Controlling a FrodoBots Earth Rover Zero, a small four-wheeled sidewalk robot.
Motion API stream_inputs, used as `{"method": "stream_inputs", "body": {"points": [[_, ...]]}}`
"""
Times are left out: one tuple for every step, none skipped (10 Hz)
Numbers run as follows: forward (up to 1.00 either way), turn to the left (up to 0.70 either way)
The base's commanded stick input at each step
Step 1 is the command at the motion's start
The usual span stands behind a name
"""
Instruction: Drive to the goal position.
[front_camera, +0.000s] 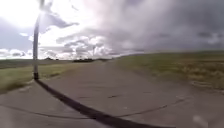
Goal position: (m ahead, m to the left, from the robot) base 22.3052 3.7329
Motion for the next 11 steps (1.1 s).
{"method": "stream_inputs", "body": {"points": [[1.0, 0.0], [1.0, 0.0], [1.0, 0.0], [1.0, 0.22], [1.0, 0.03], [1.0, 0.0], [1.0, 0.0], [1.0, 0.0], [1.0, 0.0], [1.0, 0.0], [1.0, 0.0]]}}
